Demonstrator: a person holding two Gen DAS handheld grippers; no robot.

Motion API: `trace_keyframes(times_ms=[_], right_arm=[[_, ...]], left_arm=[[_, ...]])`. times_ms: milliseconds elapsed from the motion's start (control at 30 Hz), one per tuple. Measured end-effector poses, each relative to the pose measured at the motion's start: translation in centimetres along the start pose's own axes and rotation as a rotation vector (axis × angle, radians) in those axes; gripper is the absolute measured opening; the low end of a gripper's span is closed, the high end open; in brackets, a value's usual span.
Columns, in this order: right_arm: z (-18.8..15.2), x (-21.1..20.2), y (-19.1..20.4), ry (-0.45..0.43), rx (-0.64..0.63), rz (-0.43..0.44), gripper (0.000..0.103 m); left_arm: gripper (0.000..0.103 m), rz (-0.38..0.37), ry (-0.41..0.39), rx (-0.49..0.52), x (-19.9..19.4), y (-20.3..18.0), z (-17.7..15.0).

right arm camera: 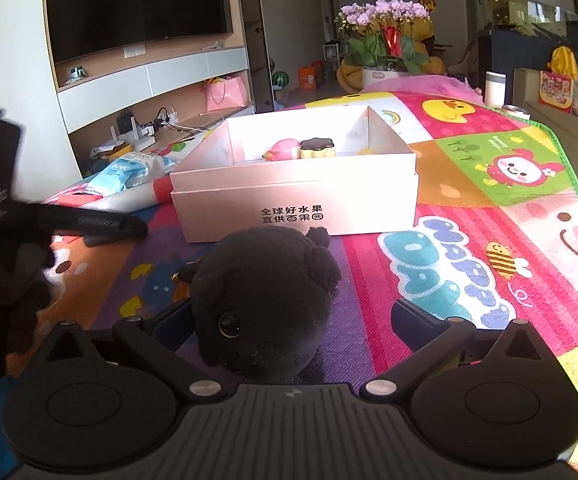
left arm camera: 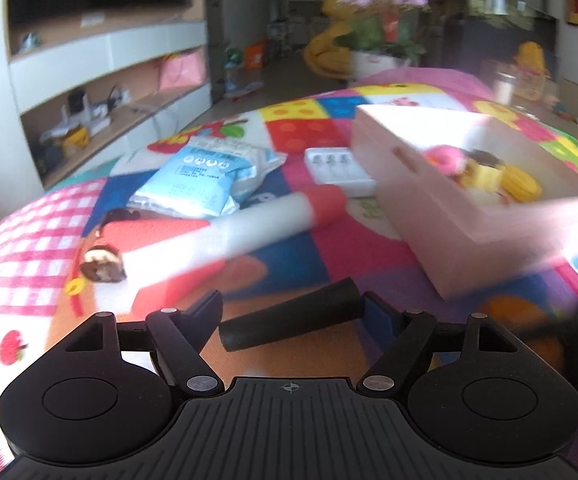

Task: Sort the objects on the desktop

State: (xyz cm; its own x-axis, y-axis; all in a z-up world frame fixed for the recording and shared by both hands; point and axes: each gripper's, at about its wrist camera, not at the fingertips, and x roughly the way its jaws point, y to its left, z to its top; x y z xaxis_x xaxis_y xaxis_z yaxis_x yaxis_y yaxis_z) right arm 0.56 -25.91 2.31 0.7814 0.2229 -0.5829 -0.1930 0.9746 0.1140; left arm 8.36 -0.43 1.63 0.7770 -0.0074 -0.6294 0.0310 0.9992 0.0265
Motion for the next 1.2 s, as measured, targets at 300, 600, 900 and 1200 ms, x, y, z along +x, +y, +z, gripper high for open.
trace_keyframes(times_ms=[300,600,900,1200], right_arm=[[0.0,0.4,0.5,0.027,-0.023,-0.007,0.103],[0.0,1.4,0.7,0.115,0.011,0.0,0.103],[-0.1,1.8,1.9,0.146,-0.049,-0.05,0.103],[-0.3,1.8,2.4,0.144,-0.071,-0.069,0.103]], left_arm=[[0.077,-0.136,0.034,0.02,-7.4,0.6,-5.4],[0.094,-0.163,0.038,-0.032,-7.7,1.4,-6.6],[0.095,-0.228,0.028,-0.034,-8.4,1.5,-7.2],[0.1,-0.174,0.013,0.012,-7.8,2.8,-6.5]])
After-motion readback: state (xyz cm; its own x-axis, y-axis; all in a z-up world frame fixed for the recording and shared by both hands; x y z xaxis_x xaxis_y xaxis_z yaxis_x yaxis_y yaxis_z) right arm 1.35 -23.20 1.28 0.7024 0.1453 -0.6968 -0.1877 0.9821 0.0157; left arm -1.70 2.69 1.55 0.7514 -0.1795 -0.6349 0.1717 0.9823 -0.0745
